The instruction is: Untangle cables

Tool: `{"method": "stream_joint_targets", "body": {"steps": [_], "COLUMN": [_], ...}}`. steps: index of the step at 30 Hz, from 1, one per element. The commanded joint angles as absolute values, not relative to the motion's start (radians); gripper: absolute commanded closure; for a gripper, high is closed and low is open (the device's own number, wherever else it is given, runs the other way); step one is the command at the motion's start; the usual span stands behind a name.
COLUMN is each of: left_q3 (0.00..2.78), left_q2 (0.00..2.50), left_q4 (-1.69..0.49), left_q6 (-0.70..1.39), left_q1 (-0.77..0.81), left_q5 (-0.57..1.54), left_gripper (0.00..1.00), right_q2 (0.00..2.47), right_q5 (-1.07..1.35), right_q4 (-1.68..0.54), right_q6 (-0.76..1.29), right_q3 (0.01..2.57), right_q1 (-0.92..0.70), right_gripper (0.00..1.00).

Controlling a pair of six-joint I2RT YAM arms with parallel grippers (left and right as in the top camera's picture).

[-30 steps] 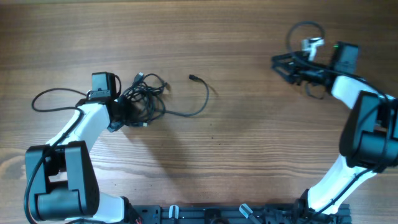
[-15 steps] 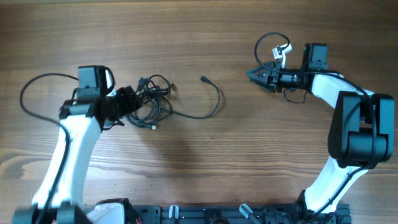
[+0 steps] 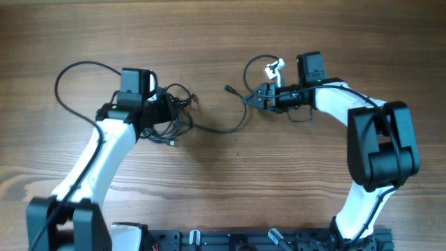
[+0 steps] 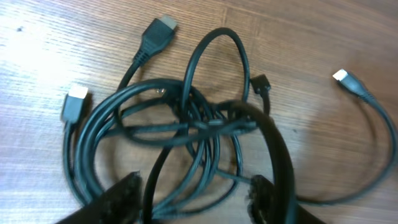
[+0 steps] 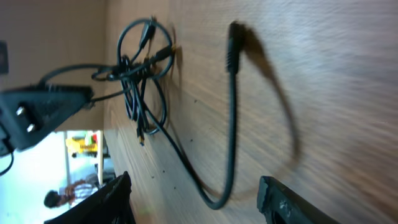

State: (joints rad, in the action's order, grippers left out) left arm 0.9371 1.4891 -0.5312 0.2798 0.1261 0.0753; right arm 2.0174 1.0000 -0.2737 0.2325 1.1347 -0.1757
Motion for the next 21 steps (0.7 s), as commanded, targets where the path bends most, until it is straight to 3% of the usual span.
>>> {"method": "stream_joint_targets", "body": {"steps": [1,2,4,5,10,15,21], "left_q3": [0.950,0.950,0.954,0.958,0.958,0.958,0.958], "left_q2": [1.519,1.517,1.495,1.473,1.352,1.230,1.159], "left_q4": [-0.499,-0.493,-0.485,-0.487,-0.508,-0.543,-0.551], "left_q6": [0.265,0.265,0.265,0.265,0.273,0.350,0.402], "left_q1": [0.146,0.145,0.145,0.145,0.145,0.145,0.145], "left_q5": [0.025,0.025,0.025,0.025,0.097,0.150,0.346], "left_gripper": [0.83,0.89,0.95,0.96,0.96,0.96,0.96], "right_q2": [1.995,1.995,1.995,1.995,1.995,1.995,1.995], "right_q5": [0.971,0.956,0.917,0.898,0.895,0.906,1.197], "right_q4": [-0.270,-0.270,-0.270,-0.266,-0.215,-0.184,-0.128], "right_q6": [0.213,0.212,0.213,0.214,0.294,0.313,0.158], "right_q3": [1.137,1.137,1.137,1.137,1.137,1.137,1.137], "right_q1": [-0.241,-0.258,-0.291,-0.310,-0.373,-0.390,-0.390], "right_gripper": [0.23,0.22,0.04,0.01,0.00,0.08,0.08]}}
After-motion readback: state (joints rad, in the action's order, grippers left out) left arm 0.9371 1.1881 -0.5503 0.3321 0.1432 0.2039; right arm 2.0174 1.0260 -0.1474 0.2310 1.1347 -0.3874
